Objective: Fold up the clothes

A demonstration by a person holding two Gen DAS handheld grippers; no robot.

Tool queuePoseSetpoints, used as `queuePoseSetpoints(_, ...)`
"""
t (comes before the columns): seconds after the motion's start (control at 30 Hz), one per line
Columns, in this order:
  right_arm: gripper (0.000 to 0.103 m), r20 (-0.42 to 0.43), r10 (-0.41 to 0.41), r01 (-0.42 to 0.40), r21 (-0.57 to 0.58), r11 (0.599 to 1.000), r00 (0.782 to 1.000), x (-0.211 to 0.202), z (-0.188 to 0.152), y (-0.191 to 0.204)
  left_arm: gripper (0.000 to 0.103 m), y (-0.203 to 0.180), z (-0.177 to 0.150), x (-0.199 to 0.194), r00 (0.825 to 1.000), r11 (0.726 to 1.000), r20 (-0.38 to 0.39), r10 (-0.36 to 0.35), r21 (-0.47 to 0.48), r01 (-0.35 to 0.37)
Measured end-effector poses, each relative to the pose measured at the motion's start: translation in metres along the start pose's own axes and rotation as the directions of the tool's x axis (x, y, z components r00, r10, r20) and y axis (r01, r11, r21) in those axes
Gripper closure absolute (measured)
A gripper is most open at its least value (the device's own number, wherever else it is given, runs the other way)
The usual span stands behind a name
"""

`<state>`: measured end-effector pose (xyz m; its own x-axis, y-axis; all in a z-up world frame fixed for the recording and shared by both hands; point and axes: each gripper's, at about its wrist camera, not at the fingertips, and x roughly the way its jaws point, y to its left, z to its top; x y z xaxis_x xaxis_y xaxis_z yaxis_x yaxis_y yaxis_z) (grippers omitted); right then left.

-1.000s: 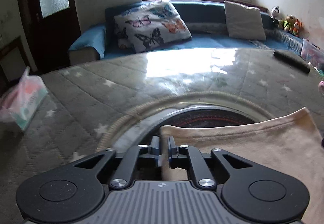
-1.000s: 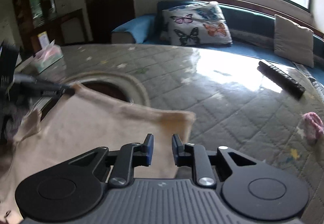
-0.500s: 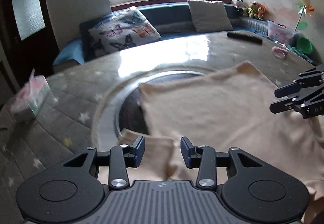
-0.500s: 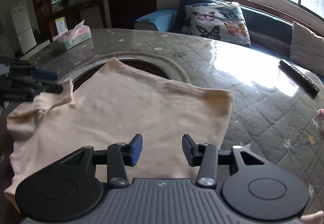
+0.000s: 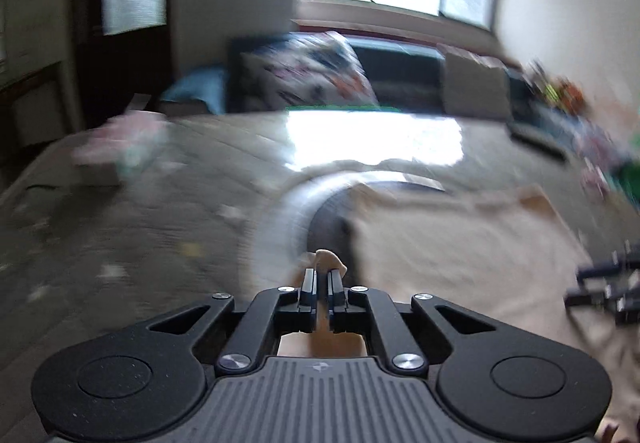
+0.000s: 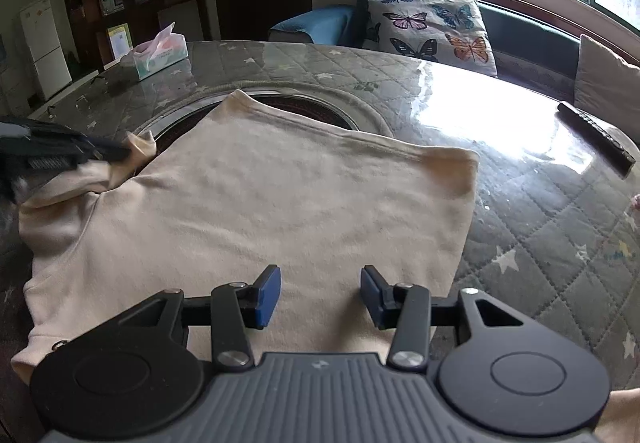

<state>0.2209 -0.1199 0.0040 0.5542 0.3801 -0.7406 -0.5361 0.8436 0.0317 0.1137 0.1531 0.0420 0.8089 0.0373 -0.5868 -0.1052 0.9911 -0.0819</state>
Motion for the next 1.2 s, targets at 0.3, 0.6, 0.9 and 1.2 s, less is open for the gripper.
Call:
queuePoseSetpoints(0.3, 0.058, 0.003, -0.019, 0.019, 0.014, 1.0, 1.0, -0.005, -0.006, 0.003, 0.098, 0.095, -0.019, -0.072, 0.979, 0.965, 0.074, 0.192, -0.198, -0.174)
queuePoseSetpoints(0.6, 0.05, -0.006, -0.032, 0.032, 0.005, 0.999, 0.999, -0.011, -0.012, 0.012, 0.095, 0.134, -0.076, -0.077, 0.962, 0.936, -0.062, 0.267, -0.221, -0.274)
queuePoseSetpoints(0.9, 0.049, -0.006, -0.031, 0.031, 0.0, 1.0, 0.999, -0.017, -0.015, 0.02, 0.08, 0.133, -0.064, -0.079, 0.946, 0.928, -0.019, 0.324, -0.189, -0.322)
queuePoseSetpoints(1.2, 0.047, 0.01, 0.095, -0.094, -0.109, 0.99, 0.995, -0.032, -0.013, 0.067, 0.07, 0.117, -0.056, -0.038, 0.968, 0.967, -0.071, 0.242, -0.058, -0.246)
